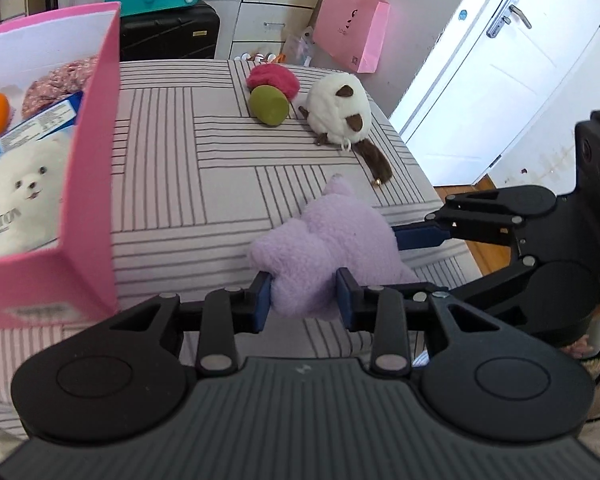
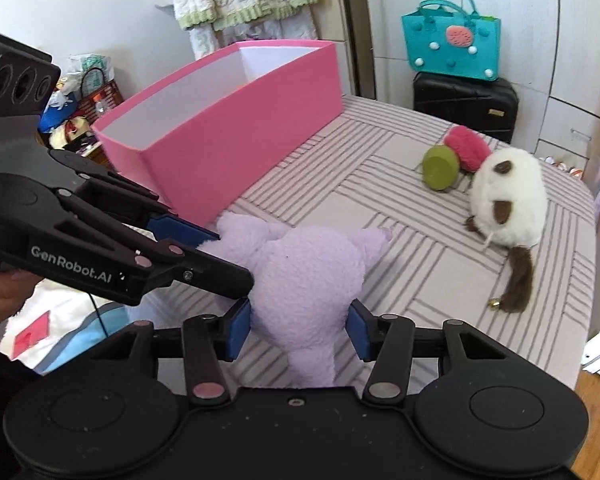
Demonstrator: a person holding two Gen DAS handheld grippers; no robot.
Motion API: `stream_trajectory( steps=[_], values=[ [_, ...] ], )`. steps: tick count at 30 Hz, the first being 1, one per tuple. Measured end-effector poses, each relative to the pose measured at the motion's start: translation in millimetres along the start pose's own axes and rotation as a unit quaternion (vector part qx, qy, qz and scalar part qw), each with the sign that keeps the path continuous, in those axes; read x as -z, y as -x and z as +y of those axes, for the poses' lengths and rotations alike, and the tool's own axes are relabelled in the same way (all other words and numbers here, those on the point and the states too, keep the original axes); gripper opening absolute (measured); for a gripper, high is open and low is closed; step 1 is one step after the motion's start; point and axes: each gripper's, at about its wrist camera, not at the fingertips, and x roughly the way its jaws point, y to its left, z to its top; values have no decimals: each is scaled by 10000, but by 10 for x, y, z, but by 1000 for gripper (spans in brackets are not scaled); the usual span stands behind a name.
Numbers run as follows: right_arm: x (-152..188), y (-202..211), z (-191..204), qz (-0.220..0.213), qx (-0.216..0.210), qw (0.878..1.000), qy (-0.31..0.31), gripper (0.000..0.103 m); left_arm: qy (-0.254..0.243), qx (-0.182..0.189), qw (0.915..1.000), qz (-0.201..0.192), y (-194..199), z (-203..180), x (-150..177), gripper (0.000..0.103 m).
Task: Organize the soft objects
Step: 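Lift the lilac plush and carry it over the pink box with right tool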
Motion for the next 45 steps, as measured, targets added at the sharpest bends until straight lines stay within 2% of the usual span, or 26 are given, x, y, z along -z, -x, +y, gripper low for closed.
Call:
stream_trajectory(
  steps=[6,12,17,23,32,41,45],
  values=[
    [-37,96,274,-9,-118,9997,197,57,37,16,10000,9,291,61,121,33],
    [-160,206,472,105,-481,9985,255,57,-11,56,9999,109,609,104,190,33],
    [-263,282,659,43,-591,9971,483,57,-51,14,9999,89,840,146,216,33],
    [-464,361,868,-192,-583,9944,865,57,-184,-42,9997,-158,1114,216,195,33],
    [-842,400,1065,-622,-591,9885,1248,56,-225,-127,9969,-749,1501,457,94,33],
    [-1270,124,1147,-1093,-663,9773,1687,54,40,-402,9928,-1128,1641,876,-166,33],
    [-1538,-108,1100,-1112,-683,9743,1833,54,207,-485,9914,-1194,1584,1115,-357,33]
  ],
)
